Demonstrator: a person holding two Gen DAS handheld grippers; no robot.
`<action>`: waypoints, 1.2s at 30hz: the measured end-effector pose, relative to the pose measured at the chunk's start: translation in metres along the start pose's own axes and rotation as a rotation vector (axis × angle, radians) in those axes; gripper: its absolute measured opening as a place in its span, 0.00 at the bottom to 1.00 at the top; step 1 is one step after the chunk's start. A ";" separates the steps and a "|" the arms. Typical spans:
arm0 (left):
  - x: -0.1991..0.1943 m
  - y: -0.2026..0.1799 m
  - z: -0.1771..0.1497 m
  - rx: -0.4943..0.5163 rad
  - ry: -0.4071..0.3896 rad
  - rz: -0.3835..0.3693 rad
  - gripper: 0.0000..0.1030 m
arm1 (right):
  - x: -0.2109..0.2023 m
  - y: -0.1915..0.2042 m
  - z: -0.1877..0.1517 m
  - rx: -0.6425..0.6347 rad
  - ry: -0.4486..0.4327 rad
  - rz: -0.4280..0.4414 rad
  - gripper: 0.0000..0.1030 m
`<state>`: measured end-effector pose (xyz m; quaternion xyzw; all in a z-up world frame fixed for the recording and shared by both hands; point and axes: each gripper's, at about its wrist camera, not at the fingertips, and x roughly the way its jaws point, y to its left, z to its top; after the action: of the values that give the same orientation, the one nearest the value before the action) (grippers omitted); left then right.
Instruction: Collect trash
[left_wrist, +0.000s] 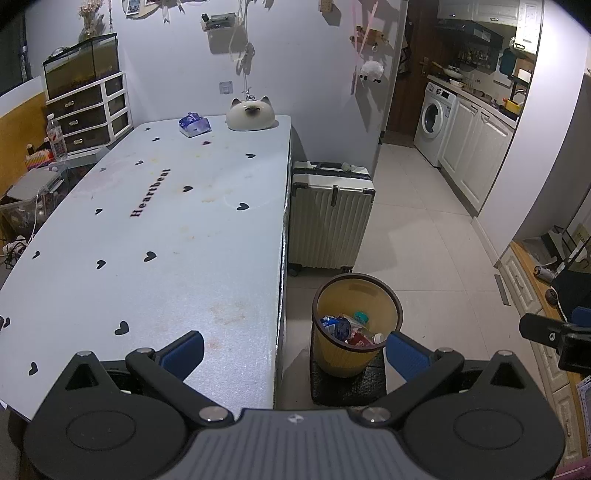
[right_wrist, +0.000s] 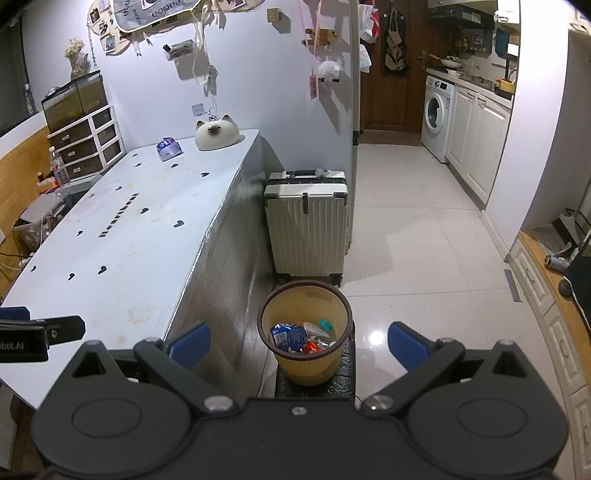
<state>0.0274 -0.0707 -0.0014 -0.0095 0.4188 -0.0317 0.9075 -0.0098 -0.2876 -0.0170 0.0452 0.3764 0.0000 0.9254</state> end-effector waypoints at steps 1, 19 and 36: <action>0.000 0.000 0.000 0.000 0.000 0.000 1.00 | 0.000 0.000 0.000 0.000 0.001 0.001 1.00; 0.002 -0.002 0.003 0.005 0.003 -0.005 1.00 | 0.001 0.000 -0.001 0.003 0.001 -0.011 1.00; 0.002 -0.002 0.003 0.005 0.004 -0.004 1.00 | 0.001 0.000 0.000 0.004 0.002 -0.011 1.00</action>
<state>0.0311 -0.0731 -0.0004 -0.0080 0.4203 -0.0347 0.9067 -0.0093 -0.2874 -0.0181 0.0449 0.3775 -0.0058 0.9249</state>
